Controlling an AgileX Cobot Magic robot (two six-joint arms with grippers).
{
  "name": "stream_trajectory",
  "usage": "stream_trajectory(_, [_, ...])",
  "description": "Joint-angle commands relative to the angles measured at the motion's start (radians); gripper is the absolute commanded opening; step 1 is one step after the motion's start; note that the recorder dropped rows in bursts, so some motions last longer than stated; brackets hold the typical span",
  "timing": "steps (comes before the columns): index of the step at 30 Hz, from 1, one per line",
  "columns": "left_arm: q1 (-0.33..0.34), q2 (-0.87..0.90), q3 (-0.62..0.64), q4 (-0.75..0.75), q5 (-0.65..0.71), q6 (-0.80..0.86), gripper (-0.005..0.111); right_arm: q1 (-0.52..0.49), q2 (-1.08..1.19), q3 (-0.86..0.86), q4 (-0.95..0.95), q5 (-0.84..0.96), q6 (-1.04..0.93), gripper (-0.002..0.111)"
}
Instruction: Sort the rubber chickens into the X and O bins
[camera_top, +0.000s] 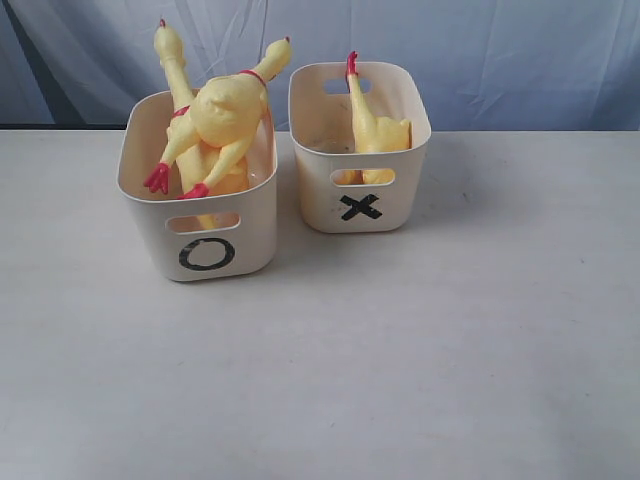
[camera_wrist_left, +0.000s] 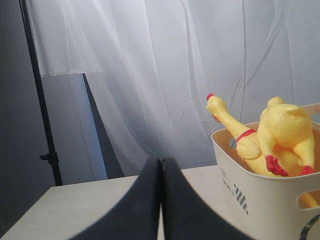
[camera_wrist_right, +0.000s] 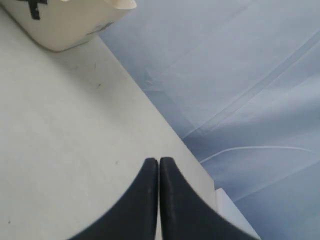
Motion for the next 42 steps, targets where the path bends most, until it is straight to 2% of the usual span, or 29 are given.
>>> stream_trajectory(1, [0.002,-0.005,0.004,0.001,-0.001,0.0,0.0,-0.004,-0.007,0.003,-0.006,0.028,-0.002,0.001])
stream_trajectory(4, [0.003,-0.005,0.004,0.001,0.021,0.0,0.0,-0.004,-0.007,0.003,-0.006,0.028,-0.002,0.001])
stream_trajectory(8, [0.003,-0.005,0.016,0.001,0.119,0.0,0.0,-0.004,-0.007,0.003,-0.006,0.025,-0.002,0.001])
stream_trajectory(12, [0.003,-0.005,0.024,0.007,0.139,0.0,0.0,-0.004,-0.007,0.003,-0.006,0.025,-0.002,0.001])
stream_trajectory(16, [0.003,-0.005,0.024,0.007,0.265,0.0,0.0,-0.004,-0.007,0.003,-0.004,0.026,-0.002,0.001])
stream_trajectory(37, [0.003,-0.005,0.024,0.022,0.253,0.0,0.0,-0.004,-0.007,0.003,0.0,0.026,-0.002,0.001])
stream_trajectory(40, [0.003,-0.005,0.024,0.02,0.252,-0.002,0.0,-0.004,-0.007,0.003,0.0,0.026,0.173,0.001])
stream_trajectory(42, [0.003,-0.005,0.024,0.02,0.252,-0.002,0.0,-0.004,-0.007,0.003,0.022,0.026,0.396,0.001])
